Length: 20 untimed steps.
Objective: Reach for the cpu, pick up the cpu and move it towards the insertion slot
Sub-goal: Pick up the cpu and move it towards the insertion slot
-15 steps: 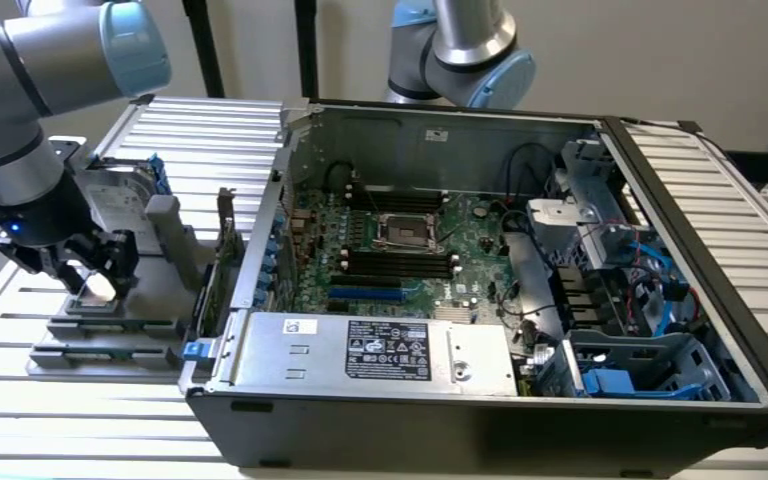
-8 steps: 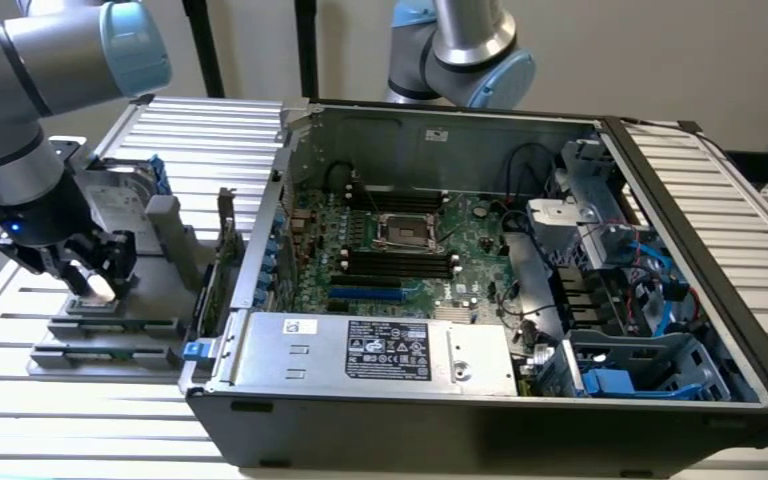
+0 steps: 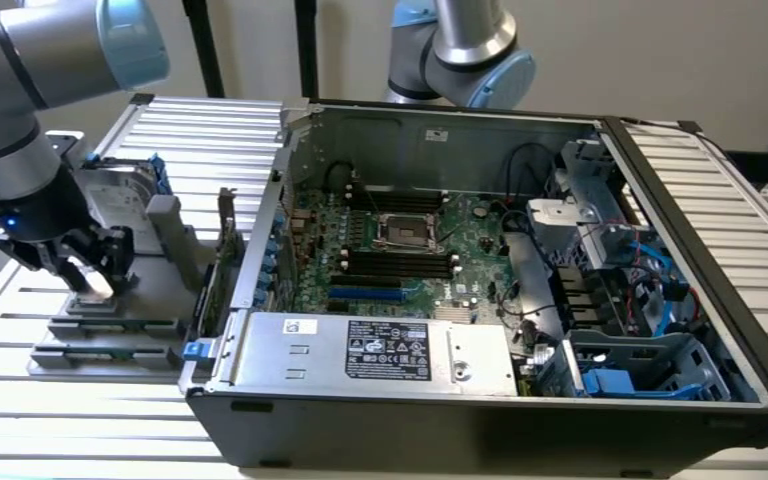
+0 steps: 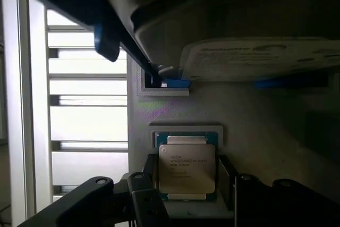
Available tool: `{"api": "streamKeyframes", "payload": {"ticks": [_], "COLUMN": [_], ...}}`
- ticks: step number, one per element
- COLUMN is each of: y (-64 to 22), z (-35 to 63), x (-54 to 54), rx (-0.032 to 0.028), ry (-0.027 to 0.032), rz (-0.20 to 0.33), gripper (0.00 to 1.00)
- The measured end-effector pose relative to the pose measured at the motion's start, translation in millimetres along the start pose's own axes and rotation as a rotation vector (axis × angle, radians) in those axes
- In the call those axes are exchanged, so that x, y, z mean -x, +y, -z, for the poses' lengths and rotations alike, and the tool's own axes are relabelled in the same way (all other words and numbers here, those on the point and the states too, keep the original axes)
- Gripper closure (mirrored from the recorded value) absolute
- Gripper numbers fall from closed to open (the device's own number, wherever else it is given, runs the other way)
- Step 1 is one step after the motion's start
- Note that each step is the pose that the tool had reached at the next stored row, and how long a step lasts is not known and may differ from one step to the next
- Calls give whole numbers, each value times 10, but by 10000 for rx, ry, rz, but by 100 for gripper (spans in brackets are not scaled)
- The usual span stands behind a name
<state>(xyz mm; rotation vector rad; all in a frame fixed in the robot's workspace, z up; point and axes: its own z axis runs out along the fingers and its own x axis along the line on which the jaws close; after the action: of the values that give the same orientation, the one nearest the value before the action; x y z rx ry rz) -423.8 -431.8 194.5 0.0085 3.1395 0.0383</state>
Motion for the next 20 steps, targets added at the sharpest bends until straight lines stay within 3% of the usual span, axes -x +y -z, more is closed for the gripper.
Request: {"api": "streamKeyframes", "payload": {"ticks": [10,20], "y": [10,22], "z": [410,865], "x": [19,140], "rx": [-2,-1], "ry": [21,39], "rz": [0,-2], "gripper": [46,46]}}
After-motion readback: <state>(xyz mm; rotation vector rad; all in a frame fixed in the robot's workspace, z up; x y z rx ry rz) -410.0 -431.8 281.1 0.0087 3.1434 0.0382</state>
